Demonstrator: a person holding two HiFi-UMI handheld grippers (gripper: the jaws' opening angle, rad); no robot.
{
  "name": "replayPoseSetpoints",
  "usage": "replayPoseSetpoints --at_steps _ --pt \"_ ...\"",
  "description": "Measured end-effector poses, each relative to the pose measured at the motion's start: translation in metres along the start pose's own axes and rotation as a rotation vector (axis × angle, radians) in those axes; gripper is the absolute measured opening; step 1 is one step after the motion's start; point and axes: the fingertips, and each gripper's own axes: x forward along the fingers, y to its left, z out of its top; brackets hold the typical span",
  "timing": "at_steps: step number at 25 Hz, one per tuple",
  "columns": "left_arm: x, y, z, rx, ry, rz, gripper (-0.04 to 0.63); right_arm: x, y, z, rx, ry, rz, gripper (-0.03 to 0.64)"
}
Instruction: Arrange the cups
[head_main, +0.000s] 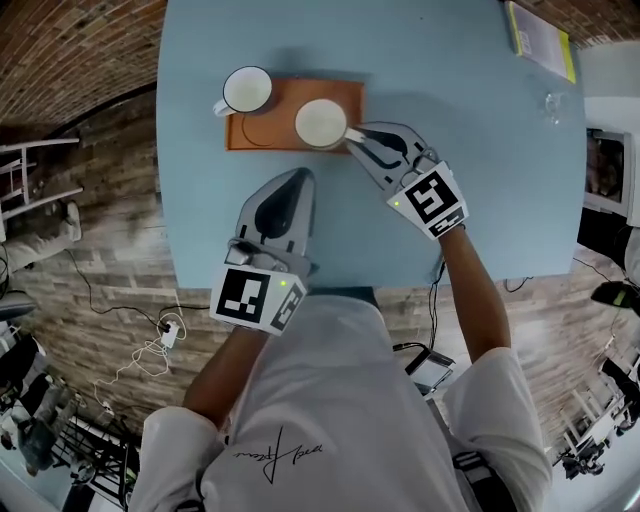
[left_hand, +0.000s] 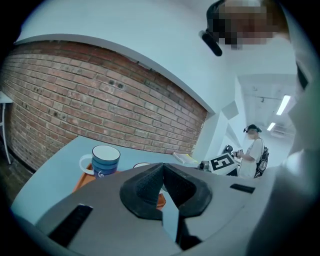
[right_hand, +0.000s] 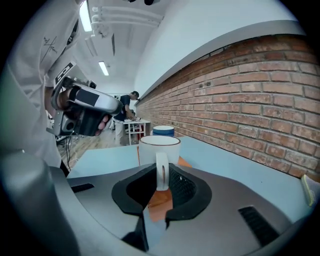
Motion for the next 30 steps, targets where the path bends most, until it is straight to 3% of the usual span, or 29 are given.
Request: replayPoseSetpoints --at_steps 30 --pt "-0.052 0.014 -0.004 0.07 0.032 -0.254 0.009 -0.022 0.032 0.015 0.271 -0.032 -0.531 0.069"
